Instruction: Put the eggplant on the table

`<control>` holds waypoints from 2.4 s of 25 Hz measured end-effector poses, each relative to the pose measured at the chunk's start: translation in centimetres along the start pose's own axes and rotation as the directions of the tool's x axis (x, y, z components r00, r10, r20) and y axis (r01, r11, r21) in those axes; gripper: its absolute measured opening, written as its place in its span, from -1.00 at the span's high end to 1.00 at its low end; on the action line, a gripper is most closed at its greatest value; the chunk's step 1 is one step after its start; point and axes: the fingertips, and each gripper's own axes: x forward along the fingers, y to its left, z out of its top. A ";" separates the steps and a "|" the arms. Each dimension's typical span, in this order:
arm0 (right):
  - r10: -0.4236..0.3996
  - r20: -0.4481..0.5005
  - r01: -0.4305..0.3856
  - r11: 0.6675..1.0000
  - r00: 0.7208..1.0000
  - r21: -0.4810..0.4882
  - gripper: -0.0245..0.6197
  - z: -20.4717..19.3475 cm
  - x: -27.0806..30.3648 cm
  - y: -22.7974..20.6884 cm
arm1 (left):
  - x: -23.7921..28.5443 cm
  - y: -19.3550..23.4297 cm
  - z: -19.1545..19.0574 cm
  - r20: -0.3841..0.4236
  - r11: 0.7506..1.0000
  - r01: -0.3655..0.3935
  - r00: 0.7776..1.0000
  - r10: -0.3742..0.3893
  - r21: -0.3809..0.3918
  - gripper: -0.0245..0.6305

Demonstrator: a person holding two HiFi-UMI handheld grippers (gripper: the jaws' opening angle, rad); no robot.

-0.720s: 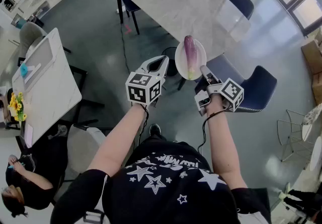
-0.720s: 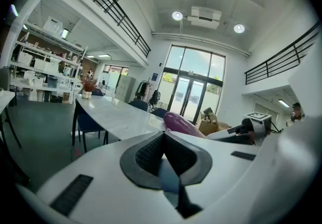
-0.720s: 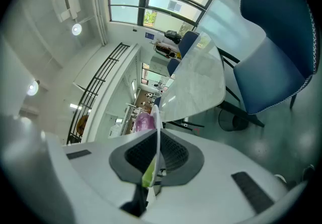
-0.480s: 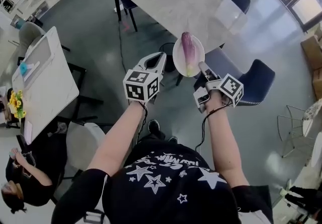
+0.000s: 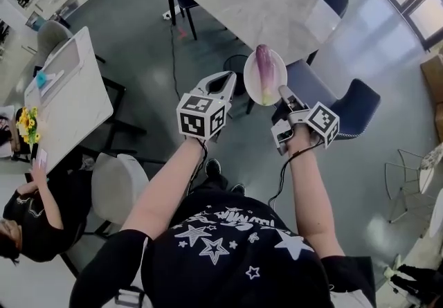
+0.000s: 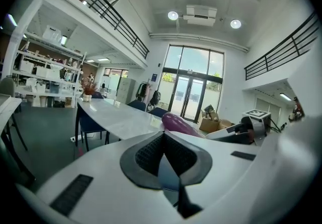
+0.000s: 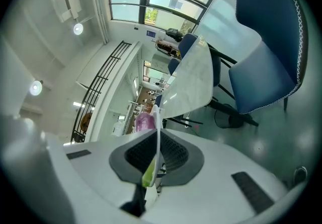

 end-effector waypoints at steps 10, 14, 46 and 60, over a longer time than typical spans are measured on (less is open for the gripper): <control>0.038 0.003 -0.038 0.999 0.999 -0.015 0.87 -0.1 0.0 1.7 | -1.1 -0.6 0.9 0.022 1.000 -0.016 1.000 0.016 0.025 0.90; 0.032 0.000 -0.032 0.999 0.999 -0.013 0.87 -0.2 -0.1 1.8 | -1.1 -0.7 1.2 0.027 0.999 -0.015 1.000 0.015 0.029 0.90; -0.029 0.064 0.026 0.999 0.998 0.045 0.87 -0.1 5.8 1.9 | 0.9 6.4 2.2 0.014 0.999 0.039 0.999 -0.039 -0.003 0.90; -0.028 0.023 0.026 0.995 0.999 0.093 0.87 1.7 12.2 -0.3 | 4.2 10.6 2.2 -0.006 1.000 -0.003 1.000 0.003 0.011 0.90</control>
